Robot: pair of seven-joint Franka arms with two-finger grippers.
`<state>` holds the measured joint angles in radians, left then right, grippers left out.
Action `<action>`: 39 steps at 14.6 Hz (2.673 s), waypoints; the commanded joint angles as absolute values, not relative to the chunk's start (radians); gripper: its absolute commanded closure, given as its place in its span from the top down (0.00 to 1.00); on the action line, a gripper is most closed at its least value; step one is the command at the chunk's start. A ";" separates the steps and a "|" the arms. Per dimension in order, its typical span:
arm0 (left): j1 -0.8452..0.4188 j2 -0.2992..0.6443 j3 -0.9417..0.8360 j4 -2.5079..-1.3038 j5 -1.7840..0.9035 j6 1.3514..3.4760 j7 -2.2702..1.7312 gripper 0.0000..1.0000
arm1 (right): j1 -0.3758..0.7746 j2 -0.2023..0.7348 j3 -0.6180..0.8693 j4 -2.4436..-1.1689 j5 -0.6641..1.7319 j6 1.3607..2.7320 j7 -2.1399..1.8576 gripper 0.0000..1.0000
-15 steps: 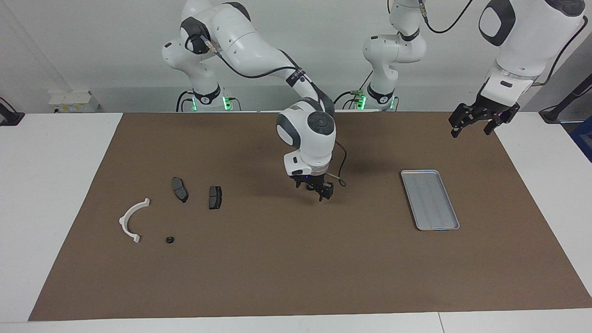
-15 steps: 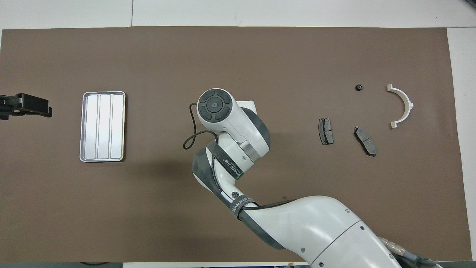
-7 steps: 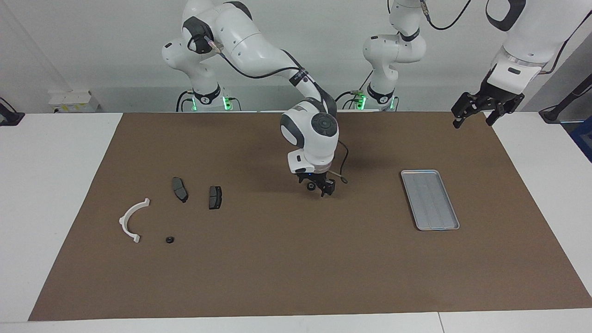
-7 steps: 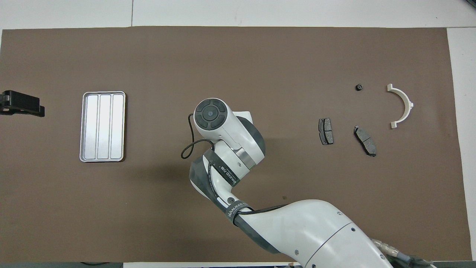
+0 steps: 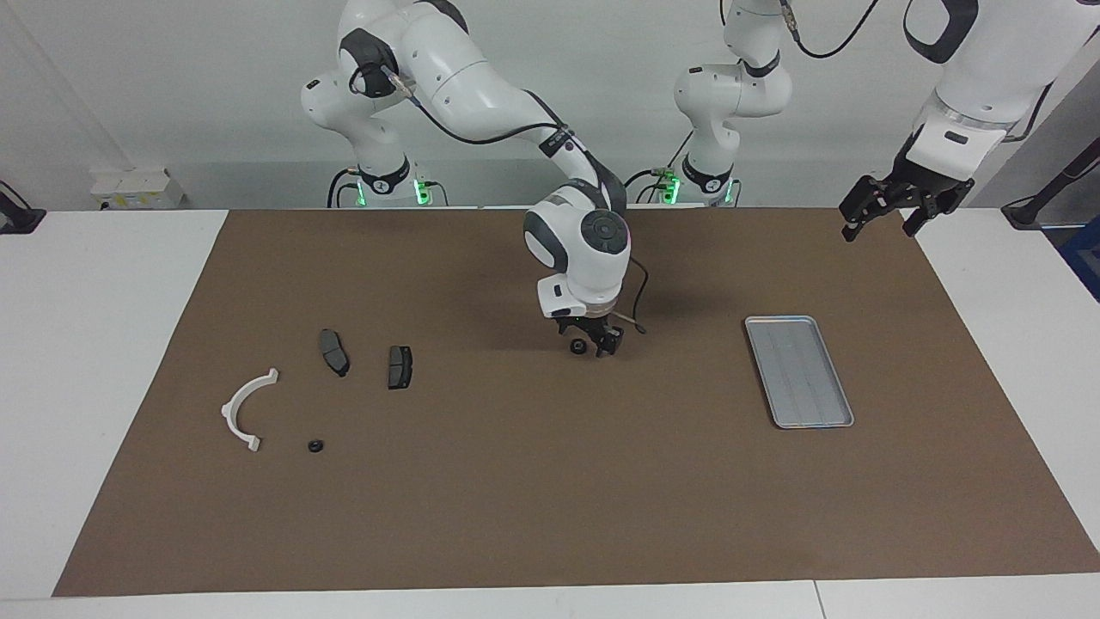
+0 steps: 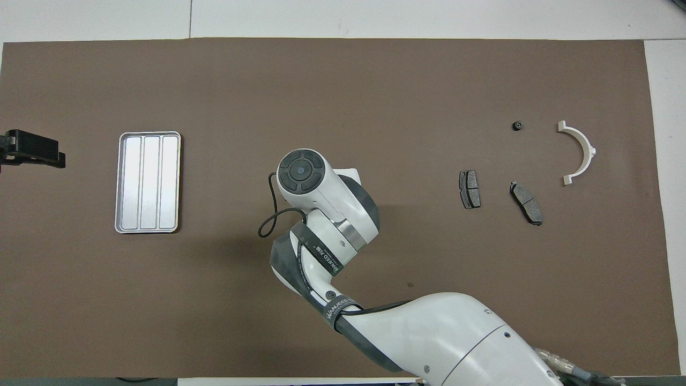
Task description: Place bearing gear from tray to pile
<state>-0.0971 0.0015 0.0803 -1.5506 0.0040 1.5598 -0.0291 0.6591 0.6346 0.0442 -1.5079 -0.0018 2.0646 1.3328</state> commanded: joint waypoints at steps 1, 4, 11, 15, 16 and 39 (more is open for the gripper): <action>-0.086 -0.001 0.072 -1.567 -0.011 1.542 -0.029 1.00 | 0.653 0.595 0.049 -1.575 0.018 2.106 1.341 0.74; -0.080 -0.034 0.072 -1.630 -0.011 1.540 -0.029 1.00 | 0.653 0.580 0.049 -1.631 0.018 2.169 1.333 0.69; -0.078 -0.054 0.072 -1.666 -0.011 1.546 -0.026 1.00 | 0.646 0.580 0.049 -1.629 0.018 2.169 1.307 0.00; -0.078 -0.058 0.072 -1.670 -0.011 1.520 -0.028 1.00 | 0.641 0.581 0.049 -1.618 0.015 2.158 1.307 0.00; -0.078 -0.061 0.072 -1.674 -0.011 1.514 -0.026 1.00 | 0.640 0.581 0.048 -1.605 0.008 2.140 1.307 0.00; -0.091 -0.074 0.071 -1.694 -0.011 1.528 -0.040 1.00 | 0.054 0.574 0.040 -1.652 -0.049 2.307 0.026 0.00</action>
